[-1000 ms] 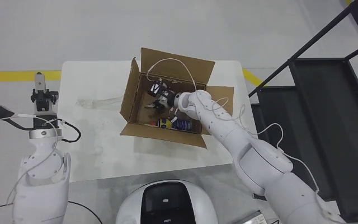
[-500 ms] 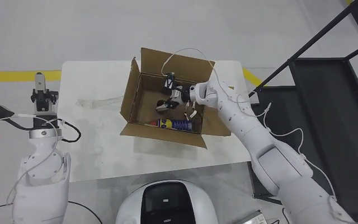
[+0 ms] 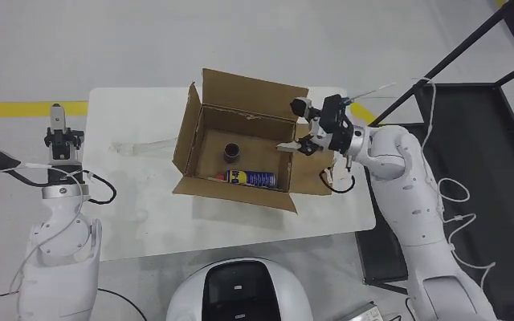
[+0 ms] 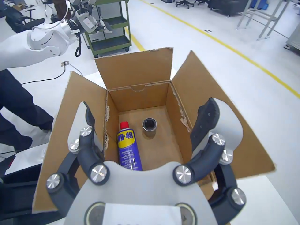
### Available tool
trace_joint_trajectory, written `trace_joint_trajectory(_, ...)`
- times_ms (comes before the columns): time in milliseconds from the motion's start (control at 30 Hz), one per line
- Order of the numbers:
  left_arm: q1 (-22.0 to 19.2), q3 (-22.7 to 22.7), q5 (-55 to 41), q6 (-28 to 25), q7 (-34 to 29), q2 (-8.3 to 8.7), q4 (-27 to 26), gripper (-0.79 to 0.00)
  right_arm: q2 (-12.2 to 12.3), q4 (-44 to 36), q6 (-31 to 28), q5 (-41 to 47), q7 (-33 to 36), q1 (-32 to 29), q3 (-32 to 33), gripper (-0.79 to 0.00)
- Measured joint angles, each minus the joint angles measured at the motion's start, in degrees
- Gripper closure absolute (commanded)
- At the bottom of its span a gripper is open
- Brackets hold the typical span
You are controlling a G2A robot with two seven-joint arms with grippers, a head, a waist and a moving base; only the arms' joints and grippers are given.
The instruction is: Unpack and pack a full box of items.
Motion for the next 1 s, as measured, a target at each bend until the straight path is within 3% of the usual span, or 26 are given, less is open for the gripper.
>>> trace_joint_trajectory(200, 0.0, 0.0, 0.0, 0.0, 0.0, 0.00, 0.0, -0.785, 1.3, -3.9, 4.8, -5.3, -1.0, -10.0, 9.4, -0.785)
trace_joint_trajectory(600, 0.0, 0.0, 0.0, 0.0, 0.0, 0.00, 0.0, -0.785, 2.0, -2.6, 4.9, -11.4, -12.6, -23.8, 15.8, -0.785)
trace_joint_trajectory(667, 0.0, 0.0, 0.0, 0.0, 0.0, 0.00, 0.0, -0.785, 2.0, -0.4, 5.8, -11.6, -14.6, -24.8, 16.8, -0.785)
trace_joint_trajectory(800, 0.0, 0.0, 0.0, 0.0, 0.0, 0.00, 0.0, -0.785, 2.0, 6.2, 11.2, -14.8, -16.9, -25.0, 16.8, -0.702)
trace_joint_trajectory(900, 0.0, 0.0, 0.0, 0.0, 0.0, 0.00, 0.0, -0.785, 1.9, 8.0, 13.9, -24.2, -18.0, -23.7, 13.5, -0.727)
trace_joint_trajectory(1000, 0.0, 0.0, 0.0, 0.0, 0.0, 0.00, 0.0, -0.785, 1.4, 10.6, 16.7, -26.6, -20.1, -22.2, 9.4, -0.782)
